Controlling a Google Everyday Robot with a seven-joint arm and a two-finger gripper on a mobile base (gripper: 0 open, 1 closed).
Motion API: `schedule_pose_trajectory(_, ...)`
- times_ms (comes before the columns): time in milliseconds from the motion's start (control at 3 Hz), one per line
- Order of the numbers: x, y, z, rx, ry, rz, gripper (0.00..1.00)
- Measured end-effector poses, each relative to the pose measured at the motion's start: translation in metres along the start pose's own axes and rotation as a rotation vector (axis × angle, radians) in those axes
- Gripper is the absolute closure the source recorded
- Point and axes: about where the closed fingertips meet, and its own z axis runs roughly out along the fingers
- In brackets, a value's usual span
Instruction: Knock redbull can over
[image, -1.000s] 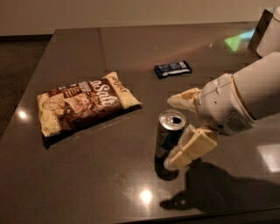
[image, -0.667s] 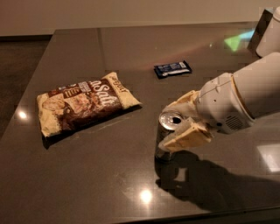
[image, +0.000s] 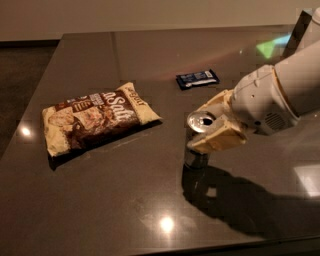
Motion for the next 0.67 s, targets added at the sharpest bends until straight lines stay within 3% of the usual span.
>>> schedule_pose_trajectory(333,-0.013,-0.017,-0.017,0.021,0.092,-0.036,1.0)
schedule_pose_trajectory(667,-0.014,-0.031,-0.023,0.027,0.246,-0.071,1.0)
